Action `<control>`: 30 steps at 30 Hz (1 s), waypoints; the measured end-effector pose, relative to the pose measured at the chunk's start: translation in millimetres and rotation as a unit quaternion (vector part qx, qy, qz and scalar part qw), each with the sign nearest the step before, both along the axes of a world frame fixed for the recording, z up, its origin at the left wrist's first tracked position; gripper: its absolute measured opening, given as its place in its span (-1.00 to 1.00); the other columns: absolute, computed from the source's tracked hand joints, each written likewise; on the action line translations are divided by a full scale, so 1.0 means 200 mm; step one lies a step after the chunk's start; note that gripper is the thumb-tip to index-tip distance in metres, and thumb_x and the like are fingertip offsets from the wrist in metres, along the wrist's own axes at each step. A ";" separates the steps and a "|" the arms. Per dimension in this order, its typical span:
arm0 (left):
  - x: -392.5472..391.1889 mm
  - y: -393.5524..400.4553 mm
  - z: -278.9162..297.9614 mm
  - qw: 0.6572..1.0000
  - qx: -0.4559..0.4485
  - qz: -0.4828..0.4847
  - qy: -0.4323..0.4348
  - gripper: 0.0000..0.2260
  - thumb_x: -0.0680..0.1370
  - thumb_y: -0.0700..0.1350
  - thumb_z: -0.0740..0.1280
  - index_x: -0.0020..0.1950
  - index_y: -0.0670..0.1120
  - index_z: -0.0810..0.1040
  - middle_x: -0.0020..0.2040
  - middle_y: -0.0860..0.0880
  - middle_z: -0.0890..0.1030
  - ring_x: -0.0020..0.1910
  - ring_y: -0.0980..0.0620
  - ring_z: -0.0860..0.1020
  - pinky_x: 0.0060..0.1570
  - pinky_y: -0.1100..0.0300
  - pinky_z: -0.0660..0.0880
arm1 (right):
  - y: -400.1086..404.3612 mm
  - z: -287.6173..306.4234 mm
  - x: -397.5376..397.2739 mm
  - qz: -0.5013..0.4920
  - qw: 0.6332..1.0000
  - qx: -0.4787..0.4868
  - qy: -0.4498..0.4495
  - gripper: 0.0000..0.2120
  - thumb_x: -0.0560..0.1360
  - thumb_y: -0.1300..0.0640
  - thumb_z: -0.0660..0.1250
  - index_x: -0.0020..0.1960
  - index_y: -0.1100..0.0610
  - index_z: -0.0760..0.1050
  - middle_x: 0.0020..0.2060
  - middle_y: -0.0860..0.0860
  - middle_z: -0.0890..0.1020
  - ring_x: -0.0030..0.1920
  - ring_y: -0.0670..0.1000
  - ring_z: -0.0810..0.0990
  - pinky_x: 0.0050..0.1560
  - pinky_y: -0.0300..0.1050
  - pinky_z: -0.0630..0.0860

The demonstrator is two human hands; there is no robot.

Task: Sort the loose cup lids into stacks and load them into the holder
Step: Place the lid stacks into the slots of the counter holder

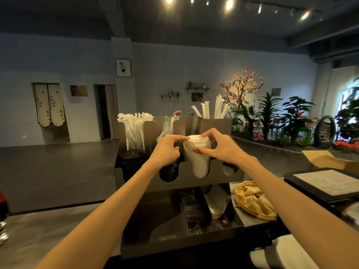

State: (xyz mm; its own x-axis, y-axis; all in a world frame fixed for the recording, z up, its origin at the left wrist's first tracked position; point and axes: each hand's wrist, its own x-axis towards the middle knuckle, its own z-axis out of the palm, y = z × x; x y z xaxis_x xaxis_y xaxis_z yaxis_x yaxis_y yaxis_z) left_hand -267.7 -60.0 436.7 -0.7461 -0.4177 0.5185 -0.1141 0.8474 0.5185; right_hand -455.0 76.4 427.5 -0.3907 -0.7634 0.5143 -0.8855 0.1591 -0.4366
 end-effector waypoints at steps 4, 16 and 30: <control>0.01 -0.02 0.01 1.000 -0.008 -0.010 -0.027 -0.54 0.61 -0.34 0.28 0.45 0.03 0.52 0.39 -0.08 0.53 0.23 -0.20 0.56 0.19 -0.02 0.57 | 0.00 0.00 0.01 0.001 1.000 0.009 -0.002 -0.38 0.43 -0.28 0.49 0.34 -0.03 0.38 0.17 -0.01 0.63 0.06 -0.03 0.62 0.03 -0.06 0.65; 0.29 -0.29 0.15 0.991 -0.069 0.045 -0.100 -0.79 0.53 -0.13 0.49 0.15 -0.01 0.63 0.06 0.00 0.67 0.03 0.08 0.60 0.18 0.06 0.59 | -0.01 0.12 0.21 0.073 0.983 -0.157 0.059 -0.79 0.55 0.13 0.49 0.16 0.14 0.61 0.04 -0.04 0.69 0.06 -0.13 0.65 0.17 -0.25 0.58; 0.26 -0.21 -0.07 0.974 -0.182 0.112 -0.078 -0.64 0.51 0.14 0.47 0.23 0.00 0.67 0.10 0.00 0.65 0.07 0.07 0.55 0.01 0.22 0.45 | -0.25 -0.01 0.41 0.071 0.982 0.040 0.168 -0.78 0.53 0.14 0.51 0.16 0.04 0.63 0.05 -0.02 0.70 0.04 -0.02 0.65 0.19 -0.04 0.61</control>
